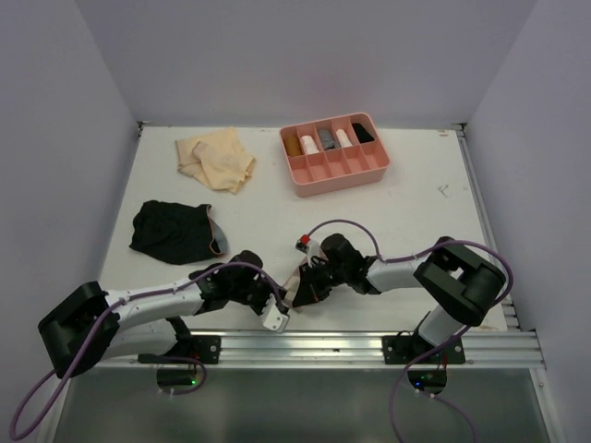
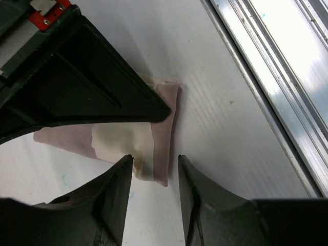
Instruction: Roll the underwear
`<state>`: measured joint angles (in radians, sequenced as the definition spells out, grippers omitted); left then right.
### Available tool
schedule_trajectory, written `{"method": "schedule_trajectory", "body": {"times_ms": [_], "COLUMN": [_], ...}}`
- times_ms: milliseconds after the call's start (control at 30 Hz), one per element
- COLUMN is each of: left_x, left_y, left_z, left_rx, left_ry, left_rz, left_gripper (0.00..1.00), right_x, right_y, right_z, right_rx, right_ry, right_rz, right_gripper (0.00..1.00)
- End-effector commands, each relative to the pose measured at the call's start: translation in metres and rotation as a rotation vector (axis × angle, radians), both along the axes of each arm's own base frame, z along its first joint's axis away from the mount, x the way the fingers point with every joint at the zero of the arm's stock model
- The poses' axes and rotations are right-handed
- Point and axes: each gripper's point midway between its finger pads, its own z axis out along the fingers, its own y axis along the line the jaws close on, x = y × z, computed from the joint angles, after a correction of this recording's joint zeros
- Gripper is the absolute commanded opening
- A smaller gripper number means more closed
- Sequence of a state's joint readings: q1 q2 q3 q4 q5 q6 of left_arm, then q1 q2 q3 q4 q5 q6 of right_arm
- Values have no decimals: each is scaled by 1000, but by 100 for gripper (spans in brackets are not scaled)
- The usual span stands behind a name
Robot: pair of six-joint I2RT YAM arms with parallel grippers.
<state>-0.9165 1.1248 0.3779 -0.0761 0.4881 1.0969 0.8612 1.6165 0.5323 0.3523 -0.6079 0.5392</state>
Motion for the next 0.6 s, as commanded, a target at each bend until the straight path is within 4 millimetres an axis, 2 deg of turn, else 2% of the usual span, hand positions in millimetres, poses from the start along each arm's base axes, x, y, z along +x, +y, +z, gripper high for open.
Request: {"method": "schedule_trajectory", "body": {"times_ms": [0,167,200,233,267,333,367,400,433,467,500,533,567], "left_x": [7,6,8,3,3,-2,-4,-4,-10,-10,-11,-17,-16], "left_y": [-13,-9,-13,-8,-10,-4,-1,-2,6,7,10,19,20], "left_z": [3,-16,-13,-20,-19,-24,-27,-24,-29,-27,-28,-31,-31], "left_rx": [-38,35,35,73,82,134,157,166,211,225,244,284,303], "left_ry": [-59,-41,-47,-18,-12,22,34,39,71,73,82,109,118], "left_rz": [-31,-42,-46,-49,-64,-74,-80,-82,-88,-93,-90,-91,-84], "left_gripper": [43,38,38,36,29,22,15,11,7,0,0,0,0], "right_x": [-3,-4,-5,-3,-3,0,2,5,11,18,27,40,52], "right_y": [-2,-1,-1,1,-1,1,1,-3,-2,-9,-12,-13,-24], "right_z": [1,3,3,5,5,9,10,9,18,19,23,40,43], "right_rx": [14,21,18,22,17,20,15,-8,1,-22,-33,-17,-48], "right_ry": [12,7,10,2,0,-16,-30,-32,-60,-66,-89,-135,-147], "right_rz": [19,38,42,43,46,52,56,43,34,14,-17,-48,-91], "right_gripper": [0,0,0,0,0,0,4,19,25,30,38,41,43]}}
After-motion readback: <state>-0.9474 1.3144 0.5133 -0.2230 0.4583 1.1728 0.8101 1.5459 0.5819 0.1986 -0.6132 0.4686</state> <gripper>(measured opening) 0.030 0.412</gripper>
